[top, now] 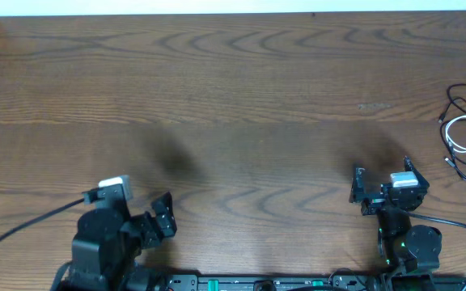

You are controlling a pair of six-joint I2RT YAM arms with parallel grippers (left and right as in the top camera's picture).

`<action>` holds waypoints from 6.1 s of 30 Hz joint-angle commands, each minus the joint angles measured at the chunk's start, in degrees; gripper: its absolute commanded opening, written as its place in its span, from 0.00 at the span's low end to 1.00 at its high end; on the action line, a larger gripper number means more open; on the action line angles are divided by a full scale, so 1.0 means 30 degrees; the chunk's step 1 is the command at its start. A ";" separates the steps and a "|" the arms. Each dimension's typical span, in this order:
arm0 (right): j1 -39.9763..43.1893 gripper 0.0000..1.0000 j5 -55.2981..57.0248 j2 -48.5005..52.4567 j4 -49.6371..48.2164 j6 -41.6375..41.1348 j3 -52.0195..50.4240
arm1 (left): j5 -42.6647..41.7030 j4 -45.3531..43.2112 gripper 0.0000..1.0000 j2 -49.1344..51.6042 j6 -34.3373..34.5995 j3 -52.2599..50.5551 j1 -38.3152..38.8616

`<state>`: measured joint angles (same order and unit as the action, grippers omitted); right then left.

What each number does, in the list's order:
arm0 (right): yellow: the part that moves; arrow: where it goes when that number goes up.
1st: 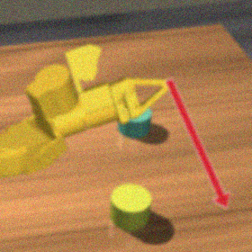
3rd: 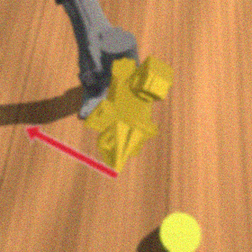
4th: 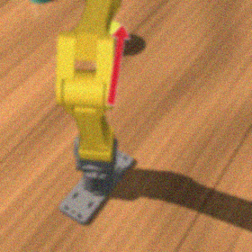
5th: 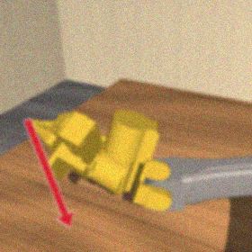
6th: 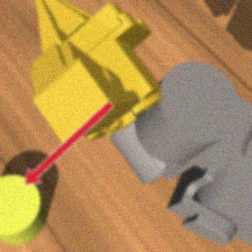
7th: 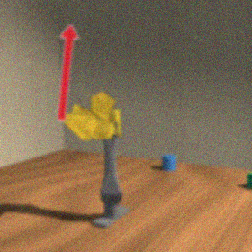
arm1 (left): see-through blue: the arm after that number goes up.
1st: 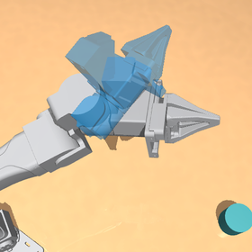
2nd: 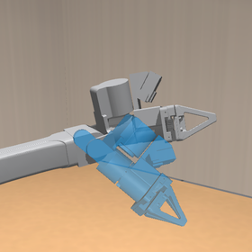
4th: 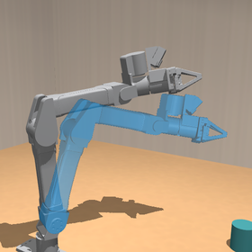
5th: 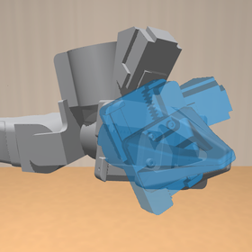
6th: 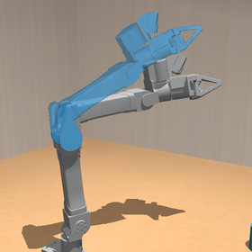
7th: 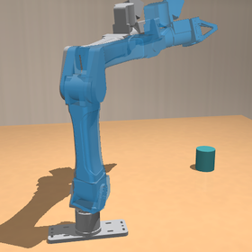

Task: Untangle cables

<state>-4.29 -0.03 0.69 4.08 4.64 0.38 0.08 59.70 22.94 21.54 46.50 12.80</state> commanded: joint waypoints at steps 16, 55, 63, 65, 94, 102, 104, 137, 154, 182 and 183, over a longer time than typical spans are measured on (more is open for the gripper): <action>0.0109 0.99 -0.0102 -0.0124 0.0109 0.0044 -0.0029 | -0.0605 -0.7249 0.98 -0.5479 -0.0175 -0.8094 -0.3483; 0.0117 0.99 -0.0102 -0.0124 0.0109 0.0036 -0.0022 | -0.2528 -1.8702 0.98 -0.7621 -0.7461 -1.5424 -0.4809; 0.0109 0.99 -0.0102 -0.0124 0.0109 0.0044 -0.0029 | -0.2448 -1.8739 0.98 -0.7621 -0.7104 -1.5424 -0.4779; 0.0117 0.99 -0.0102 -0.0124 0.0109 0.0044 -0.0022 | -0.2448 -1.8739 0.98 -0.7621 -0.7104 -1.5424 -0.4779; 0.0109 0.99 -0.0102 -0.0124 0.0109 0.0044 -0.0029 | -0.2412 -1.8731 0.98 -0.7621 -0.7089 -1.5424 -0.2186; 0.0109 0.99 -0.0102 -0.0124 0.0109 0.0044 -0.0022 | -0.4138 -1.8841 0.98 -0.7621 -0.7337 -1.5424 -0.2186; 0.0117 0.99 -0.0102 -0.0124 0.0109 0.0044 -0.0029 | -0.4860 -1.8906 0.98 -0.7621 -0.8211 -1.5424 -0.2186; 0.0109 0.99 -0.0102 -0.0124 0.0109 0.0044 -0.0029 | -0.5013 -1.8986 0.98 -0.7570 -0.8466 -1.5424 -0.2200; 0.0109 0.99 -0.0102 -0.0124 0.0109 0.0044 -0.0029 | -0.5013 -1.8986 0.98 -0.7570 -0.8459 -1.5424 -0.2200; 0.0109 0.99 -0.0102 -0.0124 0.0109 0.0036 -0.0022 | -0.5013 -1.8986 0.98 -0.7570 -0.8459 -1.5424 -0.2200; 0.0109 0.99 -0.0102 -0.0124 0.0109 0.0044 -0.0022 | -0.5013 -1.8986 0.98 -0.7570 -0.8466 -1.5424 -0.2200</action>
<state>-4.29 -0.21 0.69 4.08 4.64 0.38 -12.16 0.32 0.58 -3.07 0.86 6.11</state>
